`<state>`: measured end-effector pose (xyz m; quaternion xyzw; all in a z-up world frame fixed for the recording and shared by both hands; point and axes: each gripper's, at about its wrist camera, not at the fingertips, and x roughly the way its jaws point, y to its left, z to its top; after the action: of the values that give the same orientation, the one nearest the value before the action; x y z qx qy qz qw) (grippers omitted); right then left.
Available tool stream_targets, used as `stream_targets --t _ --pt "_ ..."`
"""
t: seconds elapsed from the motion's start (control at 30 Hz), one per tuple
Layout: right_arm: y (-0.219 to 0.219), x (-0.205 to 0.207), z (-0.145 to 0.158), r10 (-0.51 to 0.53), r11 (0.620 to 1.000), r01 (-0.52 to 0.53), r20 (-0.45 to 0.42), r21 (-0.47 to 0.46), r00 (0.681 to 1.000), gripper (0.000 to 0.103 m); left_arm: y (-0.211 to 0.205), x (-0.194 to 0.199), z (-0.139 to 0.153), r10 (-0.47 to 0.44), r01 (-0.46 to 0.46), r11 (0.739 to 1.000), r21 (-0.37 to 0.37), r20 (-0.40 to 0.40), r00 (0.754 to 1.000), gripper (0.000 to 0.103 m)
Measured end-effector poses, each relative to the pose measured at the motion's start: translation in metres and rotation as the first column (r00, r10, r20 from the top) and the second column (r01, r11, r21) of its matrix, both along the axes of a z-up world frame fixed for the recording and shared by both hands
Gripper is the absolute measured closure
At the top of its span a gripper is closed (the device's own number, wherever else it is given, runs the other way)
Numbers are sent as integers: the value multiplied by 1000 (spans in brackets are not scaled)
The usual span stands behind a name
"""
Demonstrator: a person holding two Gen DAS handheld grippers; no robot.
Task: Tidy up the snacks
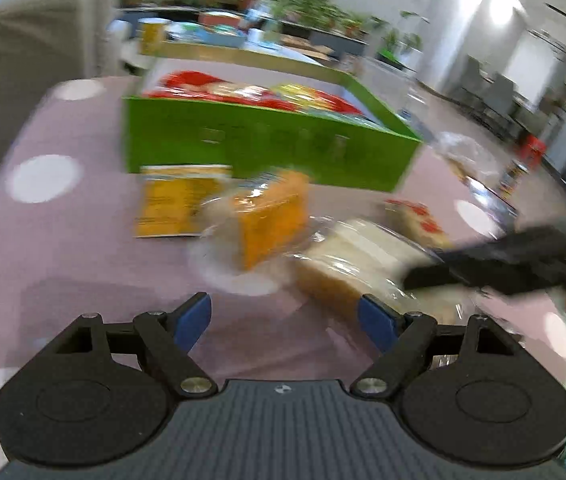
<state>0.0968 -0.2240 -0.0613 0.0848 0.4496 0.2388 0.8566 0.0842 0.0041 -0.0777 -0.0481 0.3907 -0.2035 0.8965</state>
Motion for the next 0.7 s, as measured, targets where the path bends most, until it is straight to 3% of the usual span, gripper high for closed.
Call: stream_targets --t 0.1,0.17,0.3,0.43,0.53,0.6,0.7 --pt "2 -9 3 52 996 -49 -38 78 998 57 18 -5 5 77 -77 997 -9 17 997 24" --pt "4 -11 6 36 998 -35 -10 57 999 57 24 -7 8 82 -81 996 -37 15 997 24" --pt "1 -4 0 -48 998 49 -18 38 999 58 15 -15 12 8 -8 997 -74 -3 1000 23" --pt "5 -2 -10 -68 996 71 -65 53 996 62 -8 -18 0 -79 77 996 -55 -37 996 24" --pt "5 -1 -14 -67 994 74 -89 76 994 63 -16 -17 -8 -93 91 995 -50 -38 995 31" --pt "7 1 -19 -55 995 64 -100 83 993 64 -17 -12 -8 -122 117 989 -87 -52 991 47" --pt "9 5 -19 -69 993 77 -86 90 994 64 -22 -9 -5 -123 118 989 -84 -53 991 49"
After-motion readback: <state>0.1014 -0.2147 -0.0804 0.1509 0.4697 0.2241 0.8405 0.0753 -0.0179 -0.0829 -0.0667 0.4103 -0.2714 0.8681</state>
